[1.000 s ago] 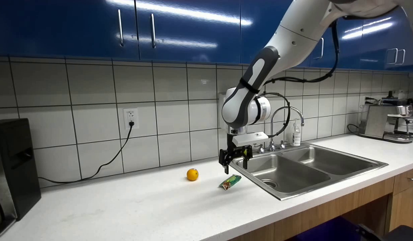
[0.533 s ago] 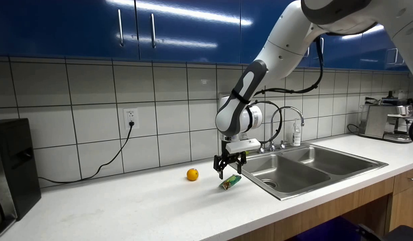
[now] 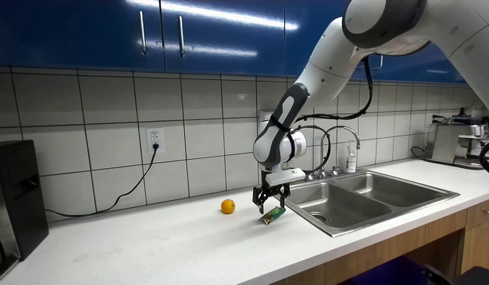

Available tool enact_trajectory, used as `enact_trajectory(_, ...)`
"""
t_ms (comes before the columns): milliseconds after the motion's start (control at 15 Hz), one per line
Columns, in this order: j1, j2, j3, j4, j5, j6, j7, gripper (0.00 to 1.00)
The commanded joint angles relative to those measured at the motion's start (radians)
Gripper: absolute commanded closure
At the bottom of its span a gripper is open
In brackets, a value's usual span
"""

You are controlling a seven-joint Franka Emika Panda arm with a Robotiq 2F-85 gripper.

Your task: Put the green snack packet in the left sink

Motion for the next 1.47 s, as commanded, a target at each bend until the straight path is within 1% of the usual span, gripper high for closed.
enact_trajectory(0,0.016,0.032,-0.024,0.046,-0.027,-0.005,0.035,0.0)
enact_trajectory(67,0.025,0.033,-0.037,0.051,-0.036,-0.007,0.05,0.0)
enact_trajectory(133,-0.002,0.02,-0.007,0.025,-0.006,-0.003,0.005,0.0)
enact_trajectory(333,0.005,0.029,-0.019,0.036,-0.012,-0.003,0.013,0.0)
enact_trajectory(1400,0.006,0.029,-0.023,0.026,-0.007,0.009,0.03,0.0)
